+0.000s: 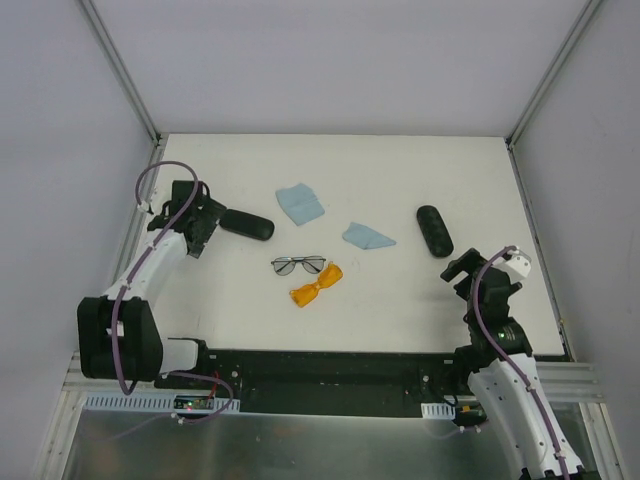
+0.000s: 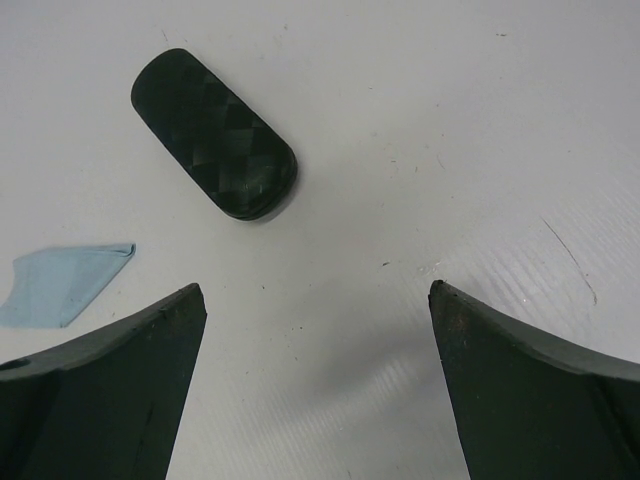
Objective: Organize the sunglasses
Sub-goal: Pick up the sunglasses case from the center of the board.
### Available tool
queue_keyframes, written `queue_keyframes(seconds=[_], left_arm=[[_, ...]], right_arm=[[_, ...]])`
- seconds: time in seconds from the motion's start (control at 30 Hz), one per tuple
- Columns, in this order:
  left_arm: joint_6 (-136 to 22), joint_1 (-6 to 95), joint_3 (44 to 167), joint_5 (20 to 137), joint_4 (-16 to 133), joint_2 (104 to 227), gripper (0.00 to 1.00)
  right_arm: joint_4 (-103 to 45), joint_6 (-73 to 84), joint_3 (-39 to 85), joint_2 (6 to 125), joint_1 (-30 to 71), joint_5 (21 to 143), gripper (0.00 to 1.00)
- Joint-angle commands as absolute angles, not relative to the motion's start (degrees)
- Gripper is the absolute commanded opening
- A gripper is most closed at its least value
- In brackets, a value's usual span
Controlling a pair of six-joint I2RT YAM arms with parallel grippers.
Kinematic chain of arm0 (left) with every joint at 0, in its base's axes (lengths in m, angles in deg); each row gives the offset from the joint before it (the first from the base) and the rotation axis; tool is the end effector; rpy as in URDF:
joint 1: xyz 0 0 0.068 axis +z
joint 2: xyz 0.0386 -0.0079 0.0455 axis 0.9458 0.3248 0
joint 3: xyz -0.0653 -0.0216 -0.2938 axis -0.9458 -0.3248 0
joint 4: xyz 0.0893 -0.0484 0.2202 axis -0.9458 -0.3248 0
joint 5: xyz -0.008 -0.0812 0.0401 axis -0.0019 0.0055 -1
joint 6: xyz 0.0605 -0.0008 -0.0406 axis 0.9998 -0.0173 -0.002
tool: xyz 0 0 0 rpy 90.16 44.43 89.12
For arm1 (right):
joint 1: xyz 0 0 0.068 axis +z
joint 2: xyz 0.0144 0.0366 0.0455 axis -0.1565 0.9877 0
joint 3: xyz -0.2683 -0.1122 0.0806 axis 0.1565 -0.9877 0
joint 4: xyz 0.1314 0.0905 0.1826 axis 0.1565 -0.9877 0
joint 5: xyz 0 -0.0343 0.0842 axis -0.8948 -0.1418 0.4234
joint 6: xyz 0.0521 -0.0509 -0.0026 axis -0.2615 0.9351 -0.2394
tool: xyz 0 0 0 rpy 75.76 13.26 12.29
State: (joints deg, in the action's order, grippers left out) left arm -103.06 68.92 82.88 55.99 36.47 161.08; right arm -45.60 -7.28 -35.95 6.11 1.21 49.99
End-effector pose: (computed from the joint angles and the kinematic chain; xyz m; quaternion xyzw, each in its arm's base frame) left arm 0.2553 0.0052 0.2746 -0.4675 0.7787 -0.1045 0.4052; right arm 0.0988 -0.0079 0.2130 0.1837 0.8010 -0.0334 0.5688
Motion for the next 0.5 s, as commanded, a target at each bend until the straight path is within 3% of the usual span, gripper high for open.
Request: queue_keyframes(seconds=[0.0,0.47], left_arm=[[-110.29,69.12,87.25,57.22,34.92,168.85,0.96],[-113.55,63.40,102.55,55.99,32.64,188.29,0.99]], right_arm=[[-45.03,-7.15,-34.01,7.36,1.10,50.16,0.96],[-44.50,-6.89,-34.10,8.33,1.01,50.33,0.96]])
